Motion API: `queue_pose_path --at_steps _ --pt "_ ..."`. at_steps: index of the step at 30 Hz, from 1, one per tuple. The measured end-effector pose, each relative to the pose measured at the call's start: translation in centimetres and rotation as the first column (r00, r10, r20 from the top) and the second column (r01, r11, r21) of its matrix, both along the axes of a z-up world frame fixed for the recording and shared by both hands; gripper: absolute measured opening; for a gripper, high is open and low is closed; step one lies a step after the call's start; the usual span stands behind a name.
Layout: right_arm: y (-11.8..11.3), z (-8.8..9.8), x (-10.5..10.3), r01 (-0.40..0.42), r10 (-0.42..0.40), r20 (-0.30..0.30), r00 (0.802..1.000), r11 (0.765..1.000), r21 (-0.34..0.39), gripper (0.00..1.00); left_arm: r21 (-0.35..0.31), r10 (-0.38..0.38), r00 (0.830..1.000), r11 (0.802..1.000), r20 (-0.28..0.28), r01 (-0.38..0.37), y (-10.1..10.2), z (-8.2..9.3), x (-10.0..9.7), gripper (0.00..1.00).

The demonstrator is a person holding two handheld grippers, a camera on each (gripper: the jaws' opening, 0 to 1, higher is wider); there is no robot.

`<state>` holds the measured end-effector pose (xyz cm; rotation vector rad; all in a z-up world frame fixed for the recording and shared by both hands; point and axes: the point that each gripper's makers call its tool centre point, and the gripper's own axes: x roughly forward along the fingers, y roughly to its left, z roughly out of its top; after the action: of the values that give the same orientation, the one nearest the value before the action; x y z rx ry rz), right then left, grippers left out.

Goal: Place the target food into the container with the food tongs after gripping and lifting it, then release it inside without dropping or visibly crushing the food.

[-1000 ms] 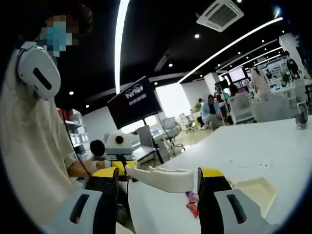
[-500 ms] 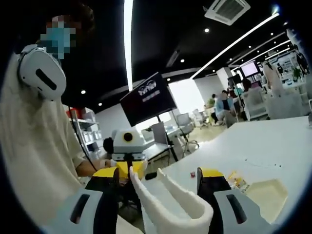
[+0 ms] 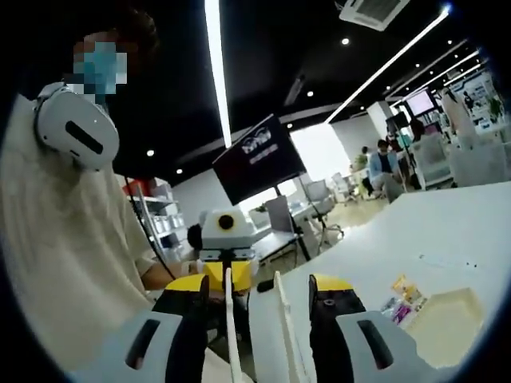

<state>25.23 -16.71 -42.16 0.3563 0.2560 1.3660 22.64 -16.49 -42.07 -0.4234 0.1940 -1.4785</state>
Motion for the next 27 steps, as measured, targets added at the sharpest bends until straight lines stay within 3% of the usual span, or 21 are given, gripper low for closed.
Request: queue_pose_path --at_steps 5,8,15,27 --pt "0.2 0.7 -0.3 -0.012 0.012 0.021 1.000 1.000 0.008 0.45 -0.033 0.007 1.000 0.999 -0.022 -0.007 0.2 0.2 0.2 0.00" --pt "0.5 0.5 -0.6 -0.025 0.027 0.057 0.998 0.999 -0.025 0.40 -0.047 0.010 0.999 0.999 -0.031 -0.012 0.2 0.3 0.2 0.00" --pt "0.6 -0.4 -0.7 -0.036 0.042 0.072 0.997 0.995 -0.089 0.31 -0.053 0.009 0.999 0.999 -0.035 -0.011 0.3 0.3 0.2 0.00" --pt "0.8 -0.8 -1.0 -0.061 0.066 0.037 0.997 0.991 -0.123 0.30 -0.059 0.004 0.998 0.998 -0.056 -0.007 0.6 -0.1 0.0 0.00"
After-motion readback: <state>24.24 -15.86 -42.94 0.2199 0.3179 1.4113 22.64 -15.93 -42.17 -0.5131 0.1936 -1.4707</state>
